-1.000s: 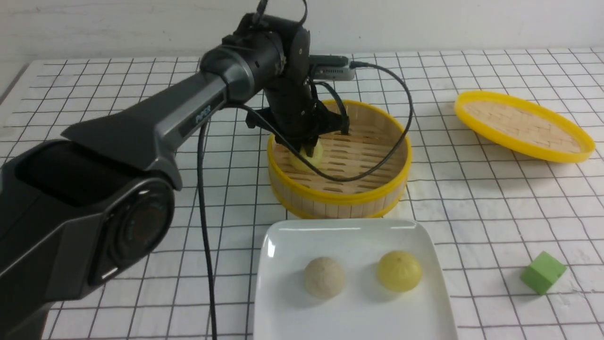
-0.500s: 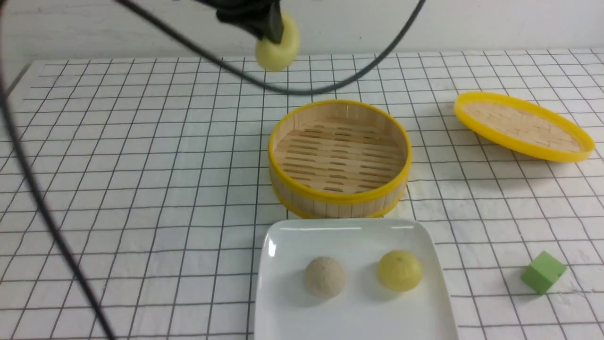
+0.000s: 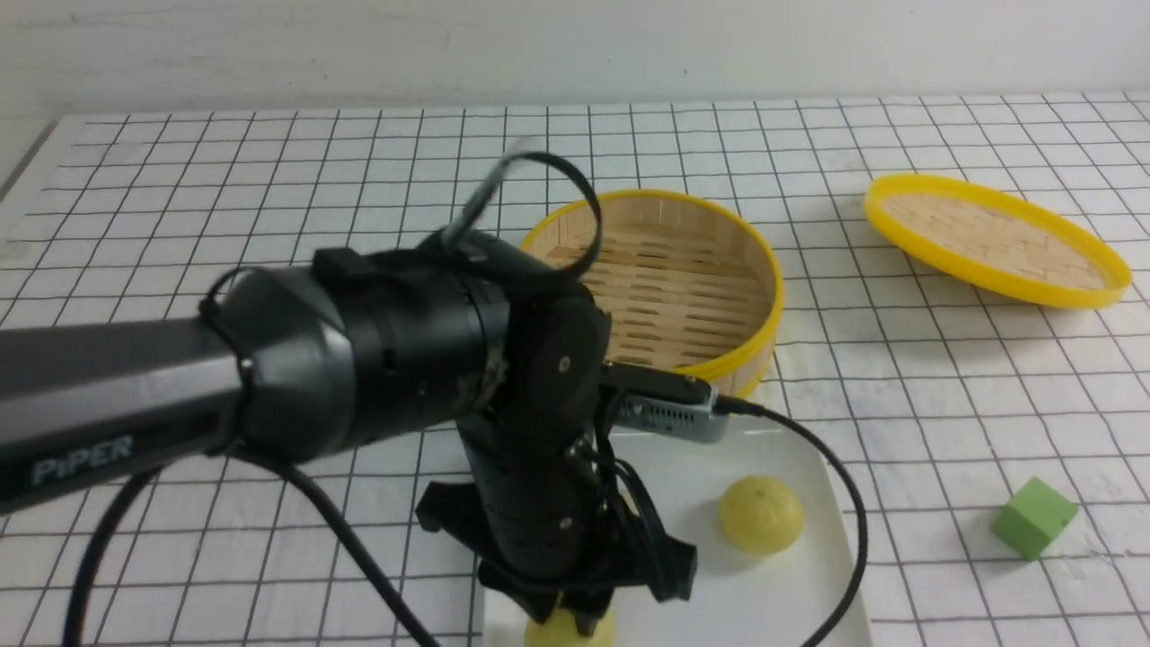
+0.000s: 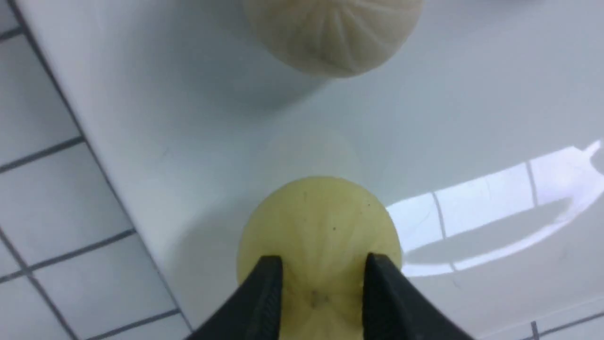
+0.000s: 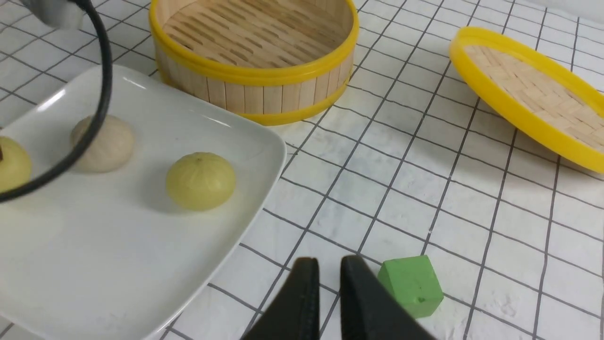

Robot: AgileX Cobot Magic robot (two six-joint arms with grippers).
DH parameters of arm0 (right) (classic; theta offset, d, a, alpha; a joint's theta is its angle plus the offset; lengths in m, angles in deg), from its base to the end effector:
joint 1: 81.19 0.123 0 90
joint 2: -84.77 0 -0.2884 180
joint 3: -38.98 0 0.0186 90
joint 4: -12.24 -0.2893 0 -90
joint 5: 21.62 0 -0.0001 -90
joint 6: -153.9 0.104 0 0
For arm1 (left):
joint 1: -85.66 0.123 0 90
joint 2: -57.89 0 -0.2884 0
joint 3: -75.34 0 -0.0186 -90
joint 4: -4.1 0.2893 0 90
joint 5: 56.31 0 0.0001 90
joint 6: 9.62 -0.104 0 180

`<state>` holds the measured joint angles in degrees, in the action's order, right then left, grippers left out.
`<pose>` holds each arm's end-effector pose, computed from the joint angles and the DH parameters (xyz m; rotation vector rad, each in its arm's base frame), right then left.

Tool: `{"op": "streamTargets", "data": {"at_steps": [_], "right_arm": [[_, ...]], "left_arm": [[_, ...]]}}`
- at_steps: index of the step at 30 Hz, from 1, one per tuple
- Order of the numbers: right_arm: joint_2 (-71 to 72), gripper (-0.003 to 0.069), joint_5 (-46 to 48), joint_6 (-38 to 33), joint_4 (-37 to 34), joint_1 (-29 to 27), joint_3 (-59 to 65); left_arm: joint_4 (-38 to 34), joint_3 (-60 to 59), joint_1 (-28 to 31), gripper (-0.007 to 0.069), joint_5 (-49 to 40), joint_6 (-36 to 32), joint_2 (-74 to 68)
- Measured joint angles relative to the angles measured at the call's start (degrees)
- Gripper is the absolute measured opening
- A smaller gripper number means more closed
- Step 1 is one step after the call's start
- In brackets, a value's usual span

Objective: Put the steamed buns into the plate on the white-black tablecloth.

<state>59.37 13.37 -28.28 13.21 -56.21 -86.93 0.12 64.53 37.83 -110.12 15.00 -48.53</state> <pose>0.1048 0.0477 0.2746 -0.4784 1.9479 0.2368 0.2397 -0.2733 0.1812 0.5574 2.9915 -0.2136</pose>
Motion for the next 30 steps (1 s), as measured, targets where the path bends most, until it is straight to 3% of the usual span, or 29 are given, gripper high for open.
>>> {"op": "streamTargets", "data": {"at_steps": [4, 6, 10, 13, 17, 21, 23, 30], "right_arm": [[0.3, 0.0078, 2.3, 0.0, -1.0, 0.0, -1.4], [1.6, 0.0024, 7.8, 0.0, -2.5, 0.0, -6.0], [5.0, -0.0013, 17.0, 2.8, -2.0, 0.0, -12.5], [7.8, -0.0012, 18.6, 6.3, -0.6, 0.0, -13.4], [12.5, -0.0007, 10.4, 10.3, 1.1, 0.0, -7.7], [13.1, -0.0006, -2.6, 10.9, 0.8, 0.0, 2.5], [13.1, -0.0006, -4.1, 10.9, -0.4, 0.0, 4.1], [13.1, -0.0002, -4.3, 7.3, -3.1, 0.0, 4.3]], "left_arm": [[-0.1, -0.1, -0.4, 0.0386, 2.0, 0.3, -1.0], [0.5, 1.0, -0.4, 0.0451, 2.2, 0.5, -0.8], [2.2, 3.0, -0.4, 0.0472, 2.2, 0.6, 0.8], [2.8, 3.7, -0.4, 0.0464, 2.2, 0.6, 1.7], [4.3, 4.1, -0.4, 0.0399, 2.0, 0.6, 2.2], [7.1, 4.1, -0.4, 0.0262, 0.3, 0.6, 2.2], [8.5, 4.1, -0.4, 0.0172, -0.7, 0.6, 2.2], [9.4, 4.1, -0.4, 0.0004, -0.5, 0.6, 2.2]]}}
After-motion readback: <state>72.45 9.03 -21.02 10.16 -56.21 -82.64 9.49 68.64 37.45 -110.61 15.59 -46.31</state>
